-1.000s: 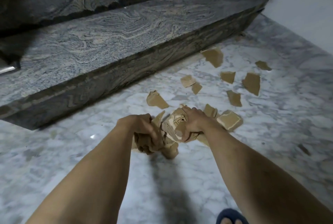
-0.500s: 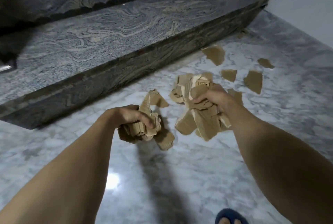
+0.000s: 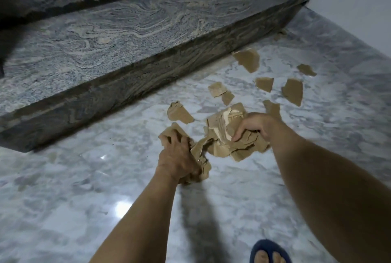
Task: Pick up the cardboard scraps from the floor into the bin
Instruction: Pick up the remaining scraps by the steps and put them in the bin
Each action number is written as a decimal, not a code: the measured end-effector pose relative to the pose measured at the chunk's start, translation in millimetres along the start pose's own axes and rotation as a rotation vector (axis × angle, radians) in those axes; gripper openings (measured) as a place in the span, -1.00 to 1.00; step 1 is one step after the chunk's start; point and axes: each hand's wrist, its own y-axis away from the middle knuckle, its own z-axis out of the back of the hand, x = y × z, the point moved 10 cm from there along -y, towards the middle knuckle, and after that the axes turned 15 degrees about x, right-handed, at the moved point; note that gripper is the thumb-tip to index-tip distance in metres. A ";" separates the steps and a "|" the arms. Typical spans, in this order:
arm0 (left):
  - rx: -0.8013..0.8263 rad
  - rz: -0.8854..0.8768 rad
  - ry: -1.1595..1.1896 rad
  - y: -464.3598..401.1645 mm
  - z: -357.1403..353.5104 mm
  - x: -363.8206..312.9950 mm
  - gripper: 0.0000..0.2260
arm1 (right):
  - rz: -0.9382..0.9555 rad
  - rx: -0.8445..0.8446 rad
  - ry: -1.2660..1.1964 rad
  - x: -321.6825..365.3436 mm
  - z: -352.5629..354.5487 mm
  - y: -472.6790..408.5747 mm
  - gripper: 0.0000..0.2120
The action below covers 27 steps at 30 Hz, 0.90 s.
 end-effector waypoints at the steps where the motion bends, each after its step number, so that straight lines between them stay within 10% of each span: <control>1: -0.020 -0.001 0.003 0.0 1.4 -1.3 -0.23 | -0.011 -0.037 0.071 -0.3 -5.0 -2.3 -0.18; 4: -0.119 0.004 0.015 1.9 11.7 -7.2 -0.45 | 0.012 -0.246 0.274 7.6 -10.8 -5.4 -0.11; 9: -0.069 0.069 0.013 -9.8 13.5 -0.1 -0.17 | 0.018 -0.351 0.291 5.0 -13.4 -4.8 -0.25; 27: -0.054 0.094 0.322 -23.3 19.1 24.4 -0.25 | 0.270 -0.053 -0.040 25.1 -42.2 -27.1 0.14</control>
